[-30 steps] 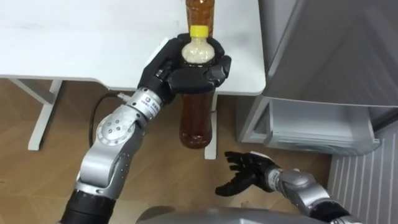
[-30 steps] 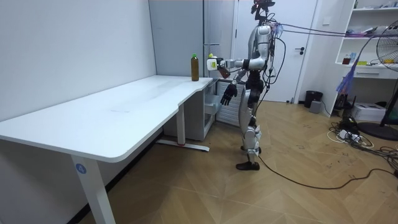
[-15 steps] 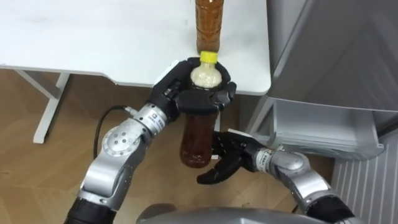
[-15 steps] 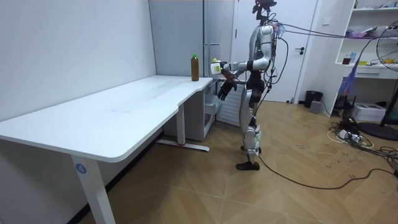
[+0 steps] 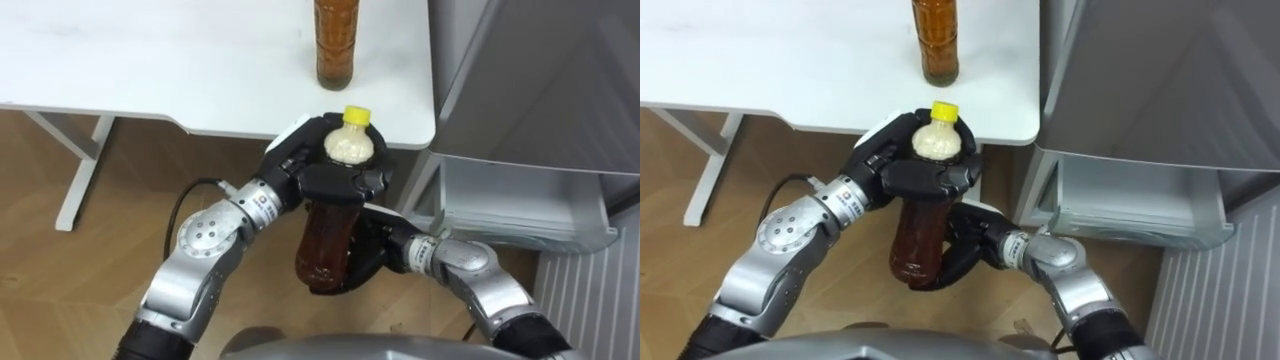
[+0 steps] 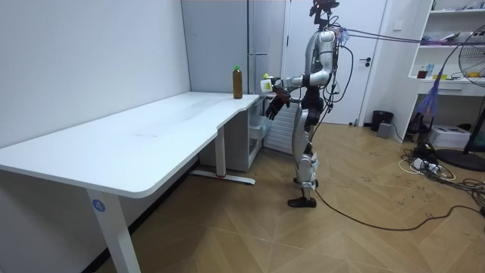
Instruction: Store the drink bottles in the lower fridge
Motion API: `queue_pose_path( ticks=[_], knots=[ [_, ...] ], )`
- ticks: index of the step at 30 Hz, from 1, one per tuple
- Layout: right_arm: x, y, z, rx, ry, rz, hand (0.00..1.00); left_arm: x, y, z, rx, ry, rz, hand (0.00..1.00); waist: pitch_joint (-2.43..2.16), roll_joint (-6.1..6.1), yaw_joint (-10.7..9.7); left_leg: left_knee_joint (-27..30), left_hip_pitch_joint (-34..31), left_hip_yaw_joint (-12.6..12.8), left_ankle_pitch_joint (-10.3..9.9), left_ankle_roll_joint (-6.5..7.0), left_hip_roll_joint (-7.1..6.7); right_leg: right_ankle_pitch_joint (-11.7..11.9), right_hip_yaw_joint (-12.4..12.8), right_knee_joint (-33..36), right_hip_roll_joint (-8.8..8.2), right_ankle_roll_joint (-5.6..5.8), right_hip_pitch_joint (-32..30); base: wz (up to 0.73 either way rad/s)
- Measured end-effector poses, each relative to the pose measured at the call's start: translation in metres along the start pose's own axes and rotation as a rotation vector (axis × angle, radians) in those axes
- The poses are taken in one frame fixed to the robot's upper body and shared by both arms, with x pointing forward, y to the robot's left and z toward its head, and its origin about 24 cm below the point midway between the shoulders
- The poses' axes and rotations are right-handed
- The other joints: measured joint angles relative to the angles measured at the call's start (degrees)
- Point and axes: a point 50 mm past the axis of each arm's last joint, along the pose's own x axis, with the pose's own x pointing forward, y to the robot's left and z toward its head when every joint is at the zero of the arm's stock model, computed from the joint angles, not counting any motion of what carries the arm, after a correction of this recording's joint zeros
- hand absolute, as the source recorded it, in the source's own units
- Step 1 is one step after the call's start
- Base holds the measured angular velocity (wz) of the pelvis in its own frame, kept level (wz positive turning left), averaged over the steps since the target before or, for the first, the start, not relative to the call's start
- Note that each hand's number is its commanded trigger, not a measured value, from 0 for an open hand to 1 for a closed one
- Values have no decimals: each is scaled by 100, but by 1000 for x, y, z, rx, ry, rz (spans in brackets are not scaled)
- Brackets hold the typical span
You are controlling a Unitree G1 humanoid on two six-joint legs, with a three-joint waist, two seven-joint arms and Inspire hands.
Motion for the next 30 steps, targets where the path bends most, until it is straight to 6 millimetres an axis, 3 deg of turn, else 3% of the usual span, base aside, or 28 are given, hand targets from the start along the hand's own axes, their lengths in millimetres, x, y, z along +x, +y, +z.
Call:
queue_pose_path(
  ticks=[25,30],
  knots=[
    [-3,-1,-2,13,1,12,0,1,-3,-3,17,-19,15,100,-2,57,3,-23,-19,-60,1,0,-11,-1,-45,-4,3,1,-4,0],
    [-2,2,0,-14,1,32,0,0,-3,-1,61,-17,19,100,-28,11,7,-7,-24,-72,1,0,-11,-1,-68,-4,4,1,-3,1]
  ],
)
